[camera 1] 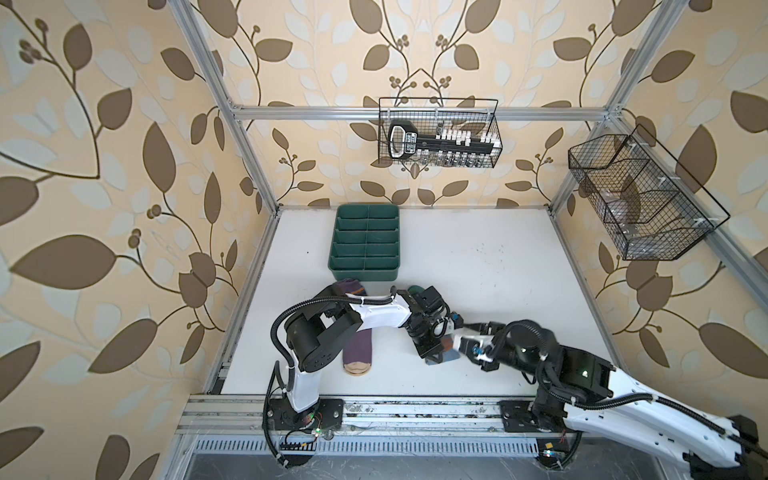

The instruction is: Roll the socks

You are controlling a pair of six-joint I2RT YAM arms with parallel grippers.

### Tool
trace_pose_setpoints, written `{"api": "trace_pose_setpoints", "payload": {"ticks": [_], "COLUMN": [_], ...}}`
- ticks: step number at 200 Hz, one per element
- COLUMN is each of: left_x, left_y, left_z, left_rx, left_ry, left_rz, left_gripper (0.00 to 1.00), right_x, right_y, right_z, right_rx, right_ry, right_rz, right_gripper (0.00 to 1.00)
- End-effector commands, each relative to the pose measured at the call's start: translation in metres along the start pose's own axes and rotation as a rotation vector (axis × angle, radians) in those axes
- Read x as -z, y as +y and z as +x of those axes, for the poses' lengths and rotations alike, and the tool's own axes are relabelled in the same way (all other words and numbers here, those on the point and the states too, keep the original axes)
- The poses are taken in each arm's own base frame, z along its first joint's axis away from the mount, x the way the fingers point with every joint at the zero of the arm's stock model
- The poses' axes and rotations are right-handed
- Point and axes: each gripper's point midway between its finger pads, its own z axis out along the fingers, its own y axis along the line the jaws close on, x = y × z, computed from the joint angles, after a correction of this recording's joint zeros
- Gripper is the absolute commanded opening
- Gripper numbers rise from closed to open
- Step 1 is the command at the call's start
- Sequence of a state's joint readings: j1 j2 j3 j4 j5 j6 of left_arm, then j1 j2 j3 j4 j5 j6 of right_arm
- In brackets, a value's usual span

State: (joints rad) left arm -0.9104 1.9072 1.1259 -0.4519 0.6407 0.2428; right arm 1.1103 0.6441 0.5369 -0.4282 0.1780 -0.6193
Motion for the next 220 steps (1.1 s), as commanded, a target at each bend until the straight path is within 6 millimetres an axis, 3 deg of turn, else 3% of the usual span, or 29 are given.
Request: {"api": "trace_pose_setpoints", "payload": {"ticks": [1, 35, 63, 93, 113, 147, 155, 182, 202, 220], "left_x": [-0.012, -0.014, -0.016, -0.016, -0.014, -0.003, 0.002, 0.035, 0.073, 0.12], "left_y": [0.017, 0.022, 0.023, 0.022, 0.022, 0.02, 0.021, 0.023, 0.025, 0.027], "left_z": [0.039, 0.042, 0.044, 0.043, 0.041, 0.032, 0.029, 0.013, 0.003, -0.002], "left_rx": [0.138, 0.159, 0.168, 0.165, 0.162, 0.139, 0.131, 0.075, 0.029, -0.004], "left_ry": [0.131, 0.137, 0.146, 0.143, 0.137, 0.107, 0.092, 0.006, -0.089, -0.215], "left_rz": [-0.004, 0.0, 0.005, 0.011, 0.008, -0.02, -0.046, -0.189, -0.331, -0.503], "left_gripper": [0.0, 0.0, 0.0, 0.0, 0.0, 0.0, 0.0, 0.23, 0.33, 0.36], "right_x": [-0.02, -0.059, -0.084, -0.097, -0.1, -0.099, -0.097, -0.085, -0.072, -0.062], "right_y": [0.037, 0.064, 0.064, 0.065, 0.071, 0.083, 0.086, 0.1, 0.109, 0.113], "right_z": [0.061, 0.077, 0.084, 0.092, 0.099, 0.104, 0.105, 0.108, 0.108, 0.104], "right_rx": [0.234, 0.261, 0.255, 0.252, 0.258, 0.248, 0.243, 0.195, 0.137, 0.066], "right_ry": [0.312, 0.405, 0.407, 0.423, 0.448, 0.482, 0.489, 0.527, 0.578, 0.627], "right_rz": [-0.058, -0.14, -0.107, -0.109, -0.139, -0.207, -0.223, -0.324, -0.41, -0.491], "right_gripper": [0.48, 0.48, 0.49, 0.44, 0.34, 0.0, 0.0, 0.0, 0.0, 0.0]}}
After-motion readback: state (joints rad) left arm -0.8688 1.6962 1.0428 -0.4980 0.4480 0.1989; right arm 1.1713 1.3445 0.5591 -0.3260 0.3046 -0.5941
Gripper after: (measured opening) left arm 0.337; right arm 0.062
